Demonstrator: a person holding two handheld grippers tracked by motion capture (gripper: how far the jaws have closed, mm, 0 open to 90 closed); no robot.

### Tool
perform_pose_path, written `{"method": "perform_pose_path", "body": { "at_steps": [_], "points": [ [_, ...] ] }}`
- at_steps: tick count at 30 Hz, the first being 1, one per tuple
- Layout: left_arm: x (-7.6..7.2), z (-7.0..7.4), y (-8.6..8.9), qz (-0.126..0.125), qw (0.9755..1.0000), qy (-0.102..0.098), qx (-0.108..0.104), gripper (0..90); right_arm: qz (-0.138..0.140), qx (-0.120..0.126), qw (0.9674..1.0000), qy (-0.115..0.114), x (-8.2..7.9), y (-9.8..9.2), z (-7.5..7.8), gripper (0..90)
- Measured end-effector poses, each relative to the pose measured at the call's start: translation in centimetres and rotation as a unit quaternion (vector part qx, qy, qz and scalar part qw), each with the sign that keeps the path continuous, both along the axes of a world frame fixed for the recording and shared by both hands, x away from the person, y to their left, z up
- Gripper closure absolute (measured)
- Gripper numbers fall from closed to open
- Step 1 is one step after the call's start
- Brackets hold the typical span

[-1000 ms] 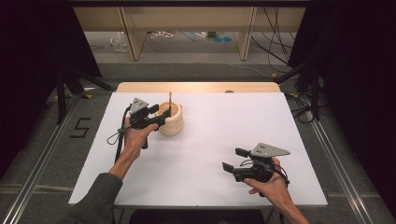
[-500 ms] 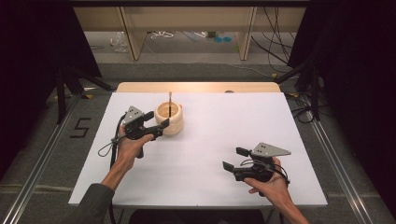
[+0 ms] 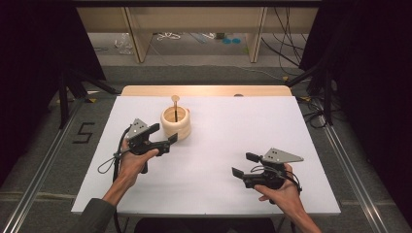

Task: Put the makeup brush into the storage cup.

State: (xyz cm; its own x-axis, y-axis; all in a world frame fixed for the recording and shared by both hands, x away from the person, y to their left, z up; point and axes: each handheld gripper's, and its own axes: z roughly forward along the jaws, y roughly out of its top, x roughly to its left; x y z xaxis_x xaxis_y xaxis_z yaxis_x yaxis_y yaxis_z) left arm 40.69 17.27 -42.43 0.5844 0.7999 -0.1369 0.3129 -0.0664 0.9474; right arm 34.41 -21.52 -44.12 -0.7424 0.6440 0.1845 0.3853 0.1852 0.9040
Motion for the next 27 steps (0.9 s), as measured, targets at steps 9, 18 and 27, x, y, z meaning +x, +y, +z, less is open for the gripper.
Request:
{"method": "perform_pose_path", "body": {
  "at_steps": [9, 18, 27],
  "points": [
    [-1.6, 0.1, -0.4, -0.019, 0.9998, -0.002, -0.004, 16.1, -0.006, 0.002, 1.0, -0.007, 0.0, -0.2, 0.2, 19.9],
    [-3.0, 0.3, -0.1, -0.021, 0.9997, -0.009, -0.008, 15.9, -0.021, 0.018, 0.9995, -0.018, 0.0, -0.4, 0.4, 18.6],
    [-4.1, -0.1, -0.4, -0.025, 0.9996, -0.014, 0.006, 15.9, -0.03, 0.016, 0.9992, -0.022, -0.1, -0.6, 0.6, 18.3]
  ]
}}
